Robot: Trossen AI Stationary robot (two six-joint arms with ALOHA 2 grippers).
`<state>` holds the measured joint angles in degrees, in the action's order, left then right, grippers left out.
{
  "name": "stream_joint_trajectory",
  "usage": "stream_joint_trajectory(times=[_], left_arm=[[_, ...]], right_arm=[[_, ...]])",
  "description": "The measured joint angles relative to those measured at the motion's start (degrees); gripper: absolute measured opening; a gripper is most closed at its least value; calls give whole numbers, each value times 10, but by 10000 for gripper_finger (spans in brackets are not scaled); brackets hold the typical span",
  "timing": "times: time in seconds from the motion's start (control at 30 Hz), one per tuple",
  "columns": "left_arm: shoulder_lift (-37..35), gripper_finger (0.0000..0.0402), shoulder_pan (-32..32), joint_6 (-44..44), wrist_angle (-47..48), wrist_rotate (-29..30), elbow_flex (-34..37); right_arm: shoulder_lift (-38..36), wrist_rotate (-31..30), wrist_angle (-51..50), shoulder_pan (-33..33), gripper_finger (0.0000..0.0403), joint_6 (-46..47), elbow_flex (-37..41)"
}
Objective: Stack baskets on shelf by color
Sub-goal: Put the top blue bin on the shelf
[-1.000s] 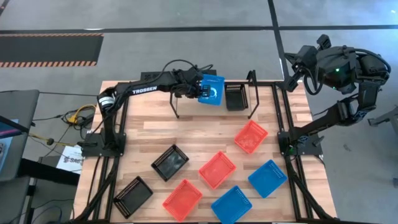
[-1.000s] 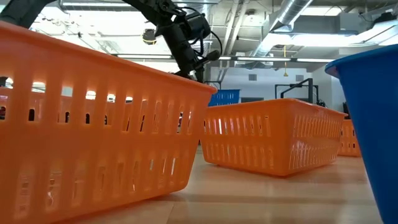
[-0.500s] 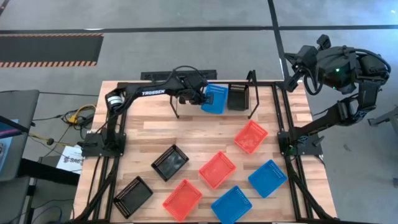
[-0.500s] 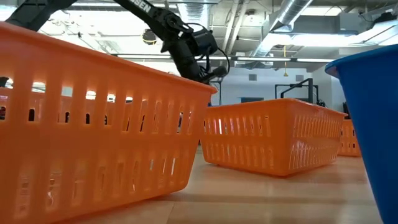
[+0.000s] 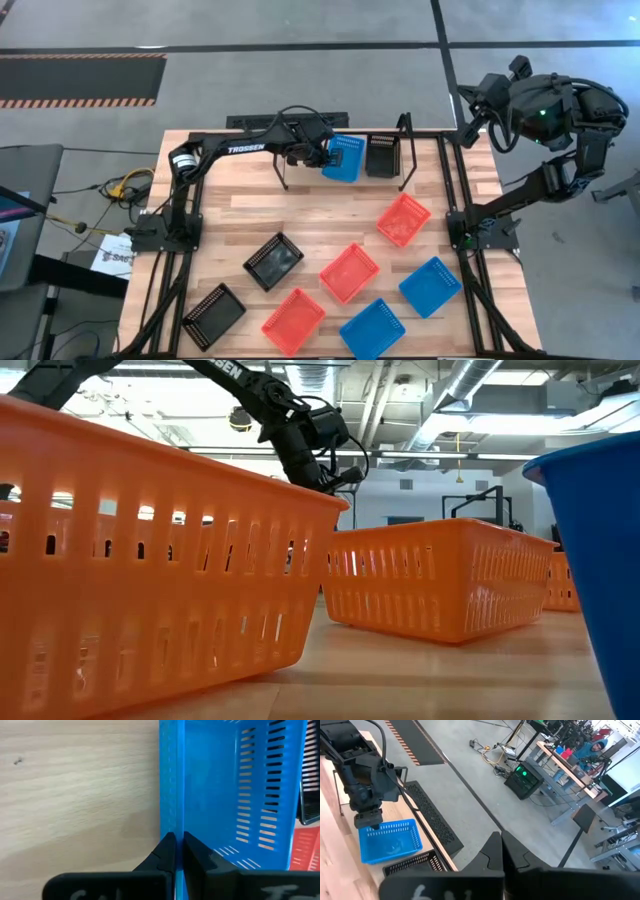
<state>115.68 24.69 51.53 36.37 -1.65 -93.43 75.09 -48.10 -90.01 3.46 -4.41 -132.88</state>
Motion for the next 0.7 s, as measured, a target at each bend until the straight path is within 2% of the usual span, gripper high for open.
stream_joint_trajectory(times=[0.23,0.5,0.7], left_arm=[[0,41,0,-23,-15,9,0],[0,105,1,-72,-38,9,-42],[-1,127,1,-105,-23,9,-69]], right_arm=[[0,0,0,0,1,-2,0],[0,2,0,0,1,-1,0],[0,2,0,0,1,-1,0]])
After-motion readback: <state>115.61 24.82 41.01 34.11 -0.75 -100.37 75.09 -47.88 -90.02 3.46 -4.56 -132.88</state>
